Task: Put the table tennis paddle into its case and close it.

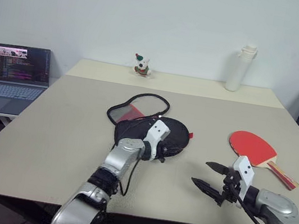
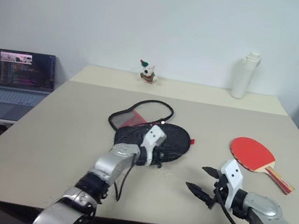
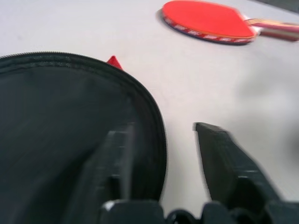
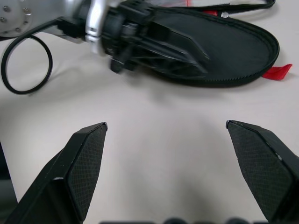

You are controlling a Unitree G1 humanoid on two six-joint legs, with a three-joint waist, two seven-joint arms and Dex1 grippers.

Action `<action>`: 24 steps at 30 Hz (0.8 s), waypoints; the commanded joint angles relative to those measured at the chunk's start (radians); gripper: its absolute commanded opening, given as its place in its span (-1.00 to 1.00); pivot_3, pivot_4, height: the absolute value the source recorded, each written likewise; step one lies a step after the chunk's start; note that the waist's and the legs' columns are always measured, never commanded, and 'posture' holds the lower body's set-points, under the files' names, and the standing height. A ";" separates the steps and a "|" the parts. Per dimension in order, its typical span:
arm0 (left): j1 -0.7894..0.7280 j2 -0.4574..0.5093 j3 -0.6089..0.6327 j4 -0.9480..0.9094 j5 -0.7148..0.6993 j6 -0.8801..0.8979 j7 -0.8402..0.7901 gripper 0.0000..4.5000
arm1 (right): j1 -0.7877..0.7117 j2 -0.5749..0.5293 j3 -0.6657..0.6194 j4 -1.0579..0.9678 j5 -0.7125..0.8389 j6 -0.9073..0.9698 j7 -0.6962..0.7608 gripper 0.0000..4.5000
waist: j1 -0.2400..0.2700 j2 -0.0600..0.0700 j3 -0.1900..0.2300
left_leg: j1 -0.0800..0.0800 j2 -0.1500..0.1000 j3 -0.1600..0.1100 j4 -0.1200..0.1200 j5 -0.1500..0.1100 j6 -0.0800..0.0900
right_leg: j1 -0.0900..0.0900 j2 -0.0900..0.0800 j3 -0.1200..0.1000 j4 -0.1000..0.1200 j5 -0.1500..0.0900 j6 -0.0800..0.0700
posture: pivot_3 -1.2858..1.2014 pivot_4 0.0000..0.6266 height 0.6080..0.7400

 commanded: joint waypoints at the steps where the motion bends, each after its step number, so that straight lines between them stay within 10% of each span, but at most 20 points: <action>1: 0.106 0.138 0.014 -0.237 -0.097 0.054 -0.191 0.40 | -0.041 0.024 -0.015 -0.006 0.028 0.020 -0.030 1.00 | -0.008 0.000 0.000 | 0.001 0.001 0.000 0.000 0.000 0.000 | 0.000 0.000 0.001 0.000 0.000 0.000 | 0.03 -0.52 1.00; 10: 0.238 0.398 0.220 -0.304 -0.192 0.015 -0.258 0.40 | -0.196 0.209 -0.009 0.072 0.118 0.271 -0.219 1.00 | -0.007 0.000 0.000 | 0.001 0.003 -0.002 0.000 0.000 0.000 | 0.000 -0.002 0.000 0.002 -0.001 -0.001 | 0.03 -0.52 1.00; 24: 0.292 0.452 0.300 -0.382 -0.250 0.036 -0.221 0.40 | -0.431 0.443 -0.002 0.425 0.014 0.371 -0.483 1.00 | 0.001 0.000 0.000 | -0.001 0.002 -0.001 0.000 0.000 0.000 | -0.002 -0.004 0.000 0.001 0.002 -0.005 | 0.03 -0.52 1.00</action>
